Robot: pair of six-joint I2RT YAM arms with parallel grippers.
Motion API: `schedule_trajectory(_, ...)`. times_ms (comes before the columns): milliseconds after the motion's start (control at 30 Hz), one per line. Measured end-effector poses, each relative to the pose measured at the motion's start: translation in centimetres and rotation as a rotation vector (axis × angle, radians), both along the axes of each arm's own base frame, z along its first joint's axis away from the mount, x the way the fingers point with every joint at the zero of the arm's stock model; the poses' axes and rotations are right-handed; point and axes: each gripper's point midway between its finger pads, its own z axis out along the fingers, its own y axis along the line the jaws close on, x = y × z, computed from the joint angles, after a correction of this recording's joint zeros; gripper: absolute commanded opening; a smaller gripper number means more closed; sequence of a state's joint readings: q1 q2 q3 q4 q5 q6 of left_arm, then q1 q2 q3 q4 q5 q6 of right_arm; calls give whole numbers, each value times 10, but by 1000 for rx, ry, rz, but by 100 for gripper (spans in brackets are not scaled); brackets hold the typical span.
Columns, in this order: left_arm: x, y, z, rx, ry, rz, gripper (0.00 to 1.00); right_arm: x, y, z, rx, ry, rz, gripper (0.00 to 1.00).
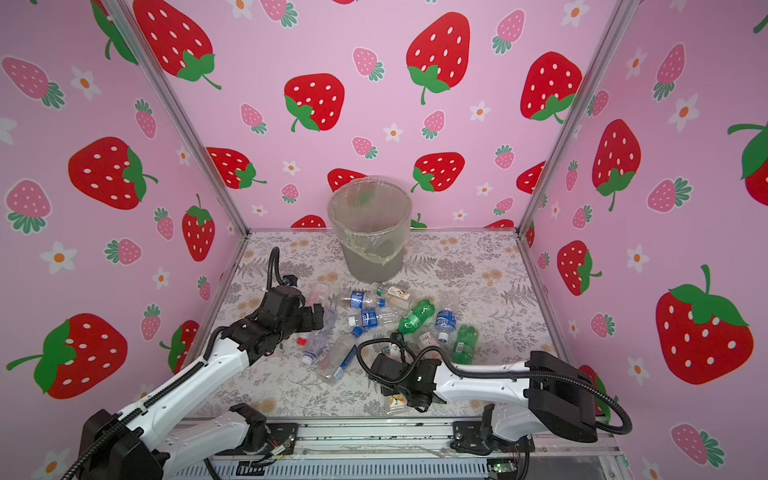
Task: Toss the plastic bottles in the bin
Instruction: 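Grasp the clear green-labelled bottle with the right gripper while the left arm advances, then lift the green-labelled bottle with the right gripper and release it over the bin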
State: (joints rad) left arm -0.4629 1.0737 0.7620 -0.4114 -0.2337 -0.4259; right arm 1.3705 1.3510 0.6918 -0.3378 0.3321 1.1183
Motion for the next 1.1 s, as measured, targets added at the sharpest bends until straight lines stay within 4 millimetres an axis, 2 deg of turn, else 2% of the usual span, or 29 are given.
schedule_trajectory(167, -3, 0, -2, -3, 16, -4, 99, 6, 6, 31, 71, -65, 25, 55)
schedule_trajectory(433, -4, -2, -4, -18, 26, 2, 99, 36, 4, 115, 214, -279, 5, 55)
schedule_trajectory(533, -4, -3, -7, -22, 39, -1, 99, 57, -3, 138, 230, -350, -24, 56)
schedule_trajectory(733, 2, -9, -9, -23, 66, -10, 99, 104, -28, 168, 202, -475, -88, 56)
schedule_trajectory(900, 8, -15, -4, -33, 70, -20, 99, 145, -49, 210, 188, -593, -150, 56)
schedule_trajectory(1100, 11, -17, -3, -35, 74, -19, 99, 173, -44, 258, 216, -721, -135, 56)
